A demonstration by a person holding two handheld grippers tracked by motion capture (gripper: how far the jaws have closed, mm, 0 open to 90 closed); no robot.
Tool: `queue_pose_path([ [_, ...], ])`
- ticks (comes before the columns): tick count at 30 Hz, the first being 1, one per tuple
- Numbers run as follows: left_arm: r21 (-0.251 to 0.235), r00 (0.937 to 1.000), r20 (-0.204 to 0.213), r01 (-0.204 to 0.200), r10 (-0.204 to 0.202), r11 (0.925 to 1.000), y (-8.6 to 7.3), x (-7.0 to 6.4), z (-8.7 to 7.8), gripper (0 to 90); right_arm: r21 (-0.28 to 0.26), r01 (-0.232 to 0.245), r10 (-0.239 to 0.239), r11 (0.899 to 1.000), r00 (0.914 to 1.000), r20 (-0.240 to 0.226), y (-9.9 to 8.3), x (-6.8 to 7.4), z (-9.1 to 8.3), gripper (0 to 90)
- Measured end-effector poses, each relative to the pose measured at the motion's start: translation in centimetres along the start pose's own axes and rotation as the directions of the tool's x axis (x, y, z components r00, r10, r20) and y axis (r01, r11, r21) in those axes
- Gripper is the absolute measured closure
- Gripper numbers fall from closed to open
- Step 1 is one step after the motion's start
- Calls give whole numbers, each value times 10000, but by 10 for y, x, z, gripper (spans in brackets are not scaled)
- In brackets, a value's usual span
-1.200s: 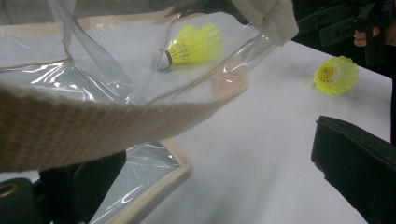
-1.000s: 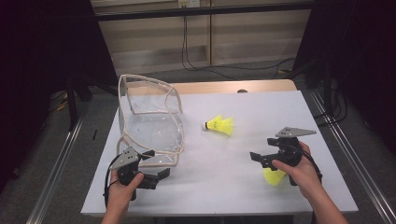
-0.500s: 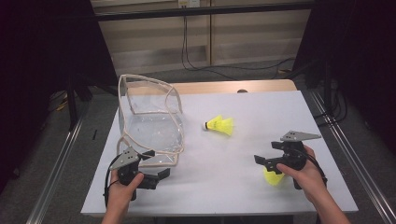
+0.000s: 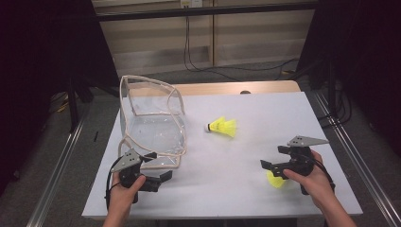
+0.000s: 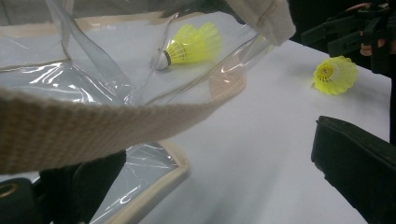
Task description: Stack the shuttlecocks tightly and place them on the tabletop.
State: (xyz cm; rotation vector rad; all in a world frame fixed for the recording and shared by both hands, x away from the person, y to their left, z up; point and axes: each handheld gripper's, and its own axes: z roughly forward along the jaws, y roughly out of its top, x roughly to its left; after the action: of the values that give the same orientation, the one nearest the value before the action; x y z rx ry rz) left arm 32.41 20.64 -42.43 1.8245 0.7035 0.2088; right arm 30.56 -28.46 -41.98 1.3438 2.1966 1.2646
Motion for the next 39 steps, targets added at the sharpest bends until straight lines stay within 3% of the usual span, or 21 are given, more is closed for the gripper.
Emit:
queue_pose_path([
  [26, 12, 10000, 66, -15, 15, 10000, 0, -1, 1, 33, 110, 233, -234, 9997, 9997, 118, -12, -3, -9, 79],
  [39, 17, 10000, 12, 12, -12, 10000, 0, -1, 1, 33, 379, 670, -678, 9970, 9975, 206, -16, 1, -15, 194],
])
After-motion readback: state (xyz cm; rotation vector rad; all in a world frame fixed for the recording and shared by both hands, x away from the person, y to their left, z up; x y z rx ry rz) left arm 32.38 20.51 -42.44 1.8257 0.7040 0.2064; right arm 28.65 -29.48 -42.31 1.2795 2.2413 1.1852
